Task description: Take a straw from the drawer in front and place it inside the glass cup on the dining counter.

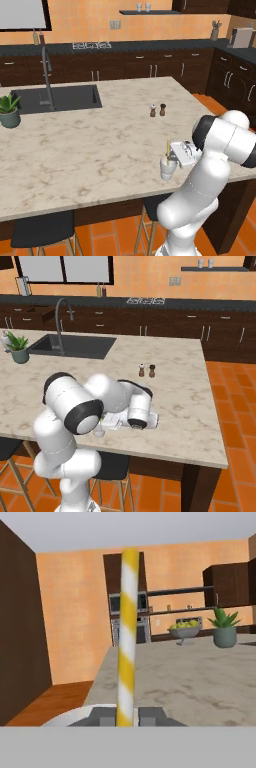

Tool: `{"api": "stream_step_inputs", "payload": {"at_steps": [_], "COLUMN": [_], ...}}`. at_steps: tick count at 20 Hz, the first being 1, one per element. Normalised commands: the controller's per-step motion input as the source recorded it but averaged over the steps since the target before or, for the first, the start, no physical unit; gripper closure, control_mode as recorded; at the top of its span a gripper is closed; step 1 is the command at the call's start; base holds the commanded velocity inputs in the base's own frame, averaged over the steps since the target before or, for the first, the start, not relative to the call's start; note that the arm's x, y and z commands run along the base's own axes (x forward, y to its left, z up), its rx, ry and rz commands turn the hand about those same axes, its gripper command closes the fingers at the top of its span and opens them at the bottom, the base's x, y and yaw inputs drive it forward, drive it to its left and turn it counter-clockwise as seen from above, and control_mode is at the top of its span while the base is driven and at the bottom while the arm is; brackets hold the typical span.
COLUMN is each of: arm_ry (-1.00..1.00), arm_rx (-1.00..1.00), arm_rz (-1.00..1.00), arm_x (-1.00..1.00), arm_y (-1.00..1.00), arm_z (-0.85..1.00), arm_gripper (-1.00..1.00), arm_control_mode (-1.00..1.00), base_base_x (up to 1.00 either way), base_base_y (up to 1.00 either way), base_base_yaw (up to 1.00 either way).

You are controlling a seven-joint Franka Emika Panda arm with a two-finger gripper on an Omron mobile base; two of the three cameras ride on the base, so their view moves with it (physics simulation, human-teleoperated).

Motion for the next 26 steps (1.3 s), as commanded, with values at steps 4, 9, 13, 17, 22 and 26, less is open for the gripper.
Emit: {"api": "stream_step_inputs", "payload": {"at_steps": [4,9,13,17,22,26], "arm_ry": [0.02,0.02,0.03,0.00,0.00,0.00], "arm_rx": [0.00,0.00,0.00,0.01,0.01,0.00], "arm_rz": [0.00,0.00,0.00,0.00,-0.01,-0.04], "arm_x": [0.00,0.00,0.00,-0.12,-0.37,-0.70], "arm_y": [0.00,0.02,0.00,0.00,0.00,0.09], "arm_z": [-0.05,0.02,0.33,0.71,0.74,0.55], "arm_gripper": [-1.00,-1.00,-1.00,-1.00,-1.00,-1.00], "arm_control_mode": [-1.00,-1.00,-1.00,-1.00,-1.00,-1.00], "base_base_x": [0.00,0.00,0.00,0.00,0.00,0.00], "base_base_y": [0.00,0.00,0.00,0.00,0.00,0.00], "base_base_yaw": [0.00,0.00,0.00,0.00,0.00,0.00]}}
